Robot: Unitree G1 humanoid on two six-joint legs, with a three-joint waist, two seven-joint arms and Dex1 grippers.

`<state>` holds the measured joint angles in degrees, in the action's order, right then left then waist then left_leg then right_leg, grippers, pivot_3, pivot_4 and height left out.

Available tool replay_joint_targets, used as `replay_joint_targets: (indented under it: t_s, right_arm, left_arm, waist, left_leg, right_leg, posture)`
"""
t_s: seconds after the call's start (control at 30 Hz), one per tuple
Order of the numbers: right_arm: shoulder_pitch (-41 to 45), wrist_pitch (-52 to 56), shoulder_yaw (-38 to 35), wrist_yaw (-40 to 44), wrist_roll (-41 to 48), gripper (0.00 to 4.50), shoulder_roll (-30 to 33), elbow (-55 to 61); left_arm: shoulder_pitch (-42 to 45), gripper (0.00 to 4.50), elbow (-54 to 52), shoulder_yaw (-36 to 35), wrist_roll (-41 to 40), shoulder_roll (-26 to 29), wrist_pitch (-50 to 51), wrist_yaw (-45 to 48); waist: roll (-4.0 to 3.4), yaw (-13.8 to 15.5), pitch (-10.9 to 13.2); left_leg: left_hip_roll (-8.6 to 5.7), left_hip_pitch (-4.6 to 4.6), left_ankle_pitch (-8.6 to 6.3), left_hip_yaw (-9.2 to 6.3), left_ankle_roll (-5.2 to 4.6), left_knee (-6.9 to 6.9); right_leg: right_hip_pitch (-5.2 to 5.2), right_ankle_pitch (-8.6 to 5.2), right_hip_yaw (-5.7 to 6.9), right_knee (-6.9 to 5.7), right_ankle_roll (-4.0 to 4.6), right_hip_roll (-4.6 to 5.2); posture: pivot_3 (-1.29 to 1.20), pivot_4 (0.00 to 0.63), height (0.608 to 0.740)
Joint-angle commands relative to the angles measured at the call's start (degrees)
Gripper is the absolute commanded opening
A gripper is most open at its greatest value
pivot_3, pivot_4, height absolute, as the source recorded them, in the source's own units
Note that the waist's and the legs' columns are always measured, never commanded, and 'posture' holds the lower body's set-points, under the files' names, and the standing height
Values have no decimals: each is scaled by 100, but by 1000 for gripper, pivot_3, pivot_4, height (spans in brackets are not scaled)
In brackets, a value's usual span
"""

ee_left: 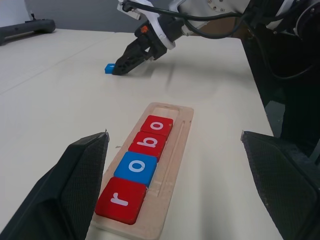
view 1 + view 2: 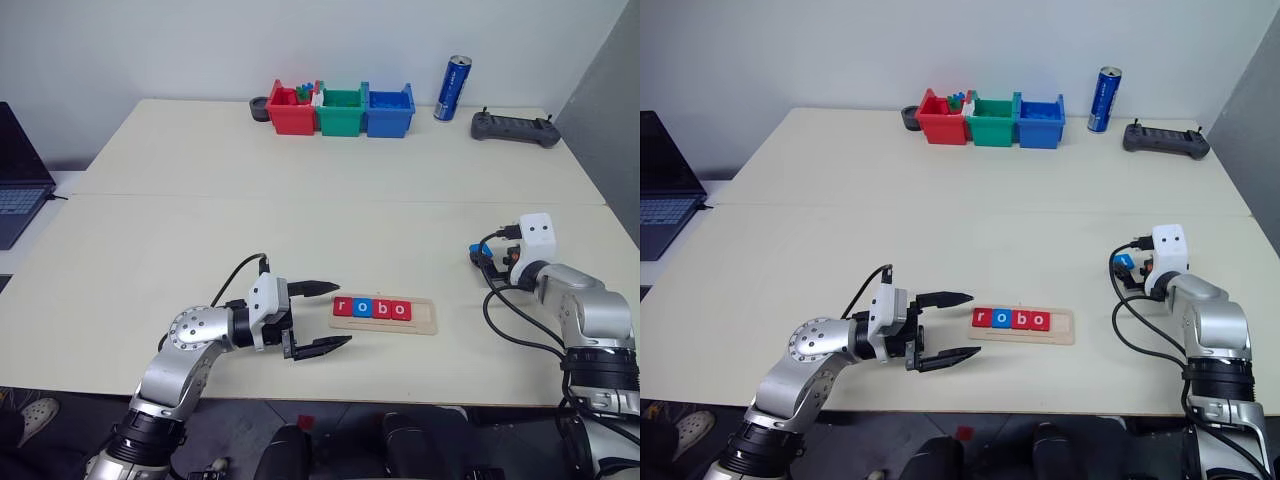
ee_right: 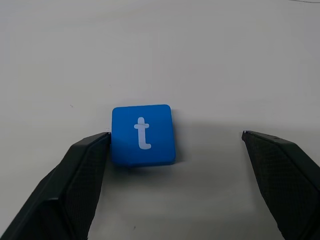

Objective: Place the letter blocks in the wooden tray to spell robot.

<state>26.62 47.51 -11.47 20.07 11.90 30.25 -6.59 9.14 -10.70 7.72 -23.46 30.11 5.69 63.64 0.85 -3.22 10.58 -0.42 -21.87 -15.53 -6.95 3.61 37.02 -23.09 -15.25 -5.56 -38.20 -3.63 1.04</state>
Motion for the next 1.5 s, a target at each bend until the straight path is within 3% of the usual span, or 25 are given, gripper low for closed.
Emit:
replay_joint_targets:
  t_s: [0.03, 0.47, 0.6, 0.8, 1.03, 1.2, 1.5]
  right_arm:
    - [126, 33, 34, 45, 62, 4462, -11, 191]
    - [196, 109, 32, 42, 150, 4462, -80, -14]
    - [191, 130, 16, 26, 160, 3640, -88, 7]
    - [192, 152, 17, 8, 173, 1489, -98, 62]
    - [-239, 992, -112, 2, 352, 1468, 129, 1351]
    - [-1012, 2305, -474, -104, 736, 1468, 196, 3239]
    - [-2000, 3629, -774, -491, 914, 1468, -555, 5041]
  left_arm:
    - [-45, 4500, -211, -76, -42, 52, -29, -23]
    - [-11, 4500, -144, -59, -34, 58, -67, 5]
    - [-25, 4500, -145, -59, -27, 60, -69, 0]
    - [-41, 4500, -160, -63, -28, 65, -63, -9]
    - [-69, 4500, -174, -68, -36, 76, -66, -9]
    - [-129, 4500, -185, -90, -52, 99, -85, 10]
    - [-32, 4500, -129, -30, -50, 53, -51, 45]
  waist:
    - [0, -2, 0]
    - [-1, -5, 0]
    - [0, -5, 0]
    - [0, -4, 0]
    - [-1, -2, 0]
    - [-1, 21, -1]
    - [-4, 26, -3]
  left_leg:
    - [0, 0, 0, 0, 0, 0]
    - [0, 1, 0, 0, 0, 0]
    - [0, 1, 0, 0, 0, 0]
    - [0, 1, 0, 0, 0, 0]
    - [0, -2, 0, -2, 0, -1]
    - [-1, -8, 0, -8, 0, -2]
    - [2, -4, 0, -6, 0, -1]
  right_leg:
    - [0, 0, 0, -1, 0, 0]
    - [0, 0, 0, -1, 0, -1]
    - [0, 0, 0, -1, 0, -1]
    - [0, 0, 0, -1, 0, -1]
    - [-2, 0, 1, 0, 0, -1]
    - [-3, -1, 3, 3, 0, 0]
    - [-2, -1, 2, 1, -1, -4]
  posture:
    - [0, 150, 740]
    - [0, 150, 740]
    - [0, 150, 740]
    - [0, 150, 740]
    - [0, 150, 740]
    - [0, 150, 740]
    - [0, 150, 740]
